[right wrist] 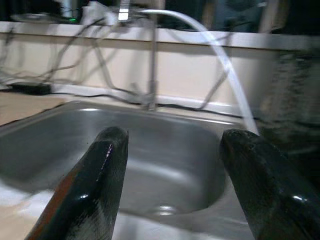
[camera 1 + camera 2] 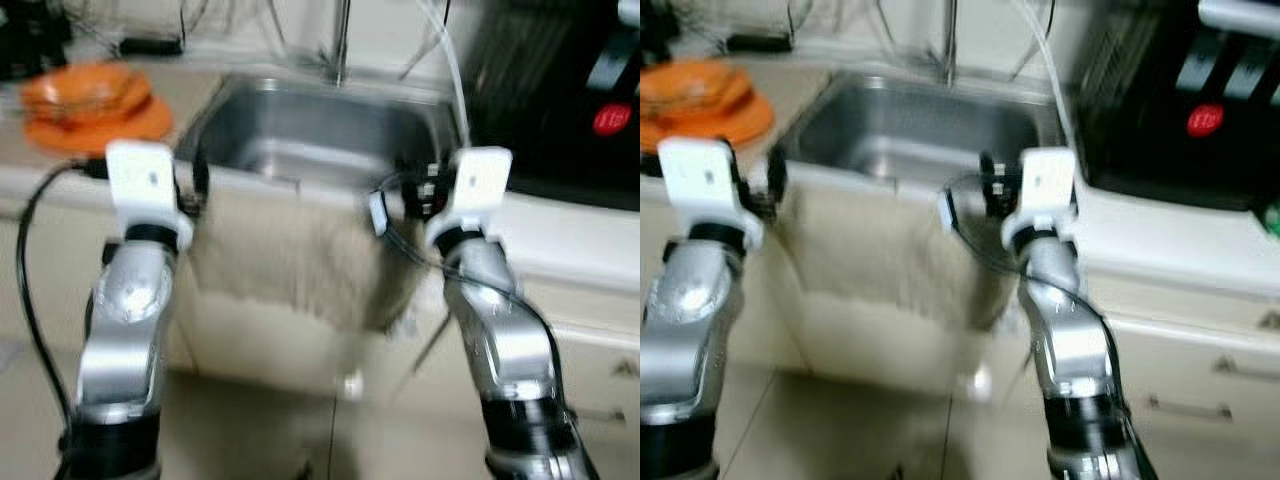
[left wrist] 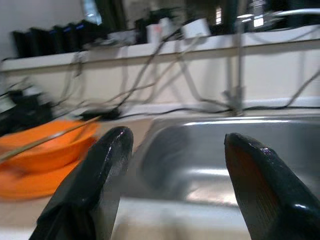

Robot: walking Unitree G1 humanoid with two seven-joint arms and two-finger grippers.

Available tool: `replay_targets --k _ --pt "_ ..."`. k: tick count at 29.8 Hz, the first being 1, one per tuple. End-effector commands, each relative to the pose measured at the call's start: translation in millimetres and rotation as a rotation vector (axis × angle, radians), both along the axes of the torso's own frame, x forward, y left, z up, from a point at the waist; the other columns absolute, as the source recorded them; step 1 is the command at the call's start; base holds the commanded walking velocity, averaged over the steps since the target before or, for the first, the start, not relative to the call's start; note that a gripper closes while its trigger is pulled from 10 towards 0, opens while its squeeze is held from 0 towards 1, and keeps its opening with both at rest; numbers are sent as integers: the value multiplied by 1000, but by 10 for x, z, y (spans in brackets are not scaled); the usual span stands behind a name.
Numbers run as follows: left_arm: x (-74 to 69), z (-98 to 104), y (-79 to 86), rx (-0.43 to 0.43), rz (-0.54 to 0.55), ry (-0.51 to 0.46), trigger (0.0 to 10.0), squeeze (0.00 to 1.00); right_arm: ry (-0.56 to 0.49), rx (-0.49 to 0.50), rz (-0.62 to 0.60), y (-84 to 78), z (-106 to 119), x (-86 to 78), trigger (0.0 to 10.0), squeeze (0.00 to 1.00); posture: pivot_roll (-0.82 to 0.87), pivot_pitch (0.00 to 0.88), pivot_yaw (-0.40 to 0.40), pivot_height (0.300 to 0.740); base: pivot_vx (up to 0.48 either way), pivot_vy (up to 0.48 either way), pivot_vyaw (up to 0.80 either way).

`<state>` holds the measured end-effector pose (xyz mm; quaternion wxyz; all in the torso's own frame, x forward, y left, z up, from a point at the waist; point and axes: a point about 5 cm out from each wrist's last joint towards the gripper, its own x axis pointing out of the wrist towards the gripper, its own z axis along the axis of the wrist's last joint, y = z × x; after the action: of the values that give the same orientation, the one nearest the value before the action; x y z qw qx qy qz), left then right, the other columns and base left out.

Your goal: Kitchen organization

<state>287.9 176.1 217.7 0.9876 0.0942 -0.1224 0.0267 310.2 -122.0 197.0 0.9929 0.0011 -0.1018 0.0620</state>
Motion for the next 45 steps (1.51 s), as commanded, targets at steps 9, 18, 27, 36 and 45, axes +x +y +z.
replay_targets --k 9,18,27,36,45 --pt "-1 34 -85 4 -39 -8 10000 0 9 -1 -31 -101 -10 -22 10000 0 -7 0 -39 740 405 0 -600" --pt "-17 -78 -103 1 -52 35 10000 0 19 -65 5 -72 -42 -40 10000 0 -11 0 -34 740 210 0 0" --pt "-146 -322 -117 18 -117 80 10000 0 41 -68 5 -91 -159 -123 10000 0 -17 0 -28 740 0 0 0" --pt "-191 -370 -90 61 -146 74 10000 0 70 -22 -73 -205 -262 -218 10000 0 -13 0 -27 740 0 0 0" --pt "-218 -411 -88 64 -169 77 10000 0 47 -62 -61 -219 -240 -248 10000 0 -23 0 -21 740 0 0 0"
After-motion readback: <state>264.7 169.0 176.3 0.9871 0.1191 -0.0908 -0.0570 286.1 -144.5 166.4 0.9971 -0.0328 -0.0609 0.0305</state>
